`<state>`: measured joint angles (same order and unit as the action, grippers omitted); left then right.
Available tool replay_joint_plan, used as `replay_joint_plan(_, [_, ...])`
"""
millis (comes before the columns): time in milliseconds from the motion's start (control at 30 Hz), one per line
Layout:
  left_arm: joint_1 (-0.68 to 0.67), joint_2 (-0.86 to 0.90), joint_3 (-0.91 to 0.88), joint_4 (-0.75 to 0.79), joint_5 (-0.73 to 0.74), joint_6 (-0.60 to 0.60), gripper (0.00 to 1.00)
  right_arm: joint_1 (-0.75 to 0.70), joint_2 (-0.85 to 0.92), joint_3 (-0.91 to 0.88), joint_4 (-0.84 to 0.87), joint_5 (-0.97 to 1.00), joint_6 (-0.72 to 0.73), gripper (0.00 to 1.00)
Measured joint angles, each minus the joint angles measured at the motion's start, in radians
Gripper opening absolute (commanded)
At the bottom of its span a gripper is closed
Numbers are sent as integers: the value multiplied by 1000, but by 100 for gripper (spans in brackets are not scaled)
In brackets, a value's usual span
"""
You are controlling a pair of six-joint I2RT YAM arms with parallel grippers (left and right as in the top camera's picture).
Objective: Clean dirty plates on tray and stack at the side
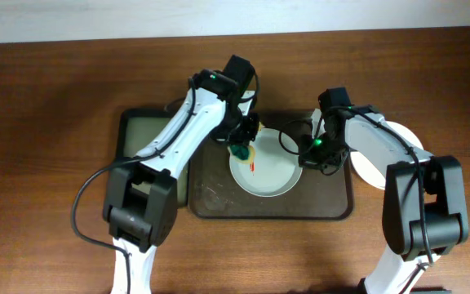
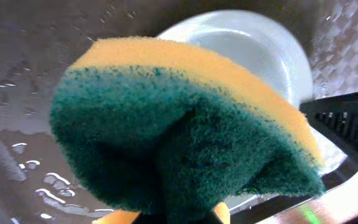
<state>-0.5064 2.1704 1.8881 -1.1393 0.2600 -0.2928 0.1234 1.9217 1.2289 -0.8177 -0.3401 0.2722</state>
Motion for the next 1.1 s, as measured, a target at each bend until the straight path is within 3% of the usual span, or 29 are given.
replay_joint_plan(200, [-8, 18, -5, 3, -2, 0, 0, 0, 0, -5, -21, -37, 44, 4])
replay_joint_plan(300, [-8, 18, -5, 3, -3, 0, 0, 0, 0, -11, -27, -60, 70, 27])
replay_joint_plan(333, [-8, 18, -5, 3, -3, 0, 0, 0, 0, -14, -26, -64, 80, 28])
replay_joint_plan(433, [-8, 18, -5, 4, -4, 0, 0, -5, 0, -17, -23, -72, 78, 26])
replay_joint_plan(567, [-8, 18, -5, 4, -18, 0, 0, -38, 0, 7, -43, -79, 46, 5])
replay_joint_plan(633, [-8, 18, -5, 4, -26, 0, 0, -52, 0, 18, -41, -81, 32, 6])
replay_joint_plan(733, [-8, 18, -5, 4, -33, 0, 0, -55, 0, 19, -33, -81, 23, 18])
replay_joint_plan(1100, [-8, 18, -5, 3, -34, 0, 0, 4, 0, 14, 30, -14, 3, 14])
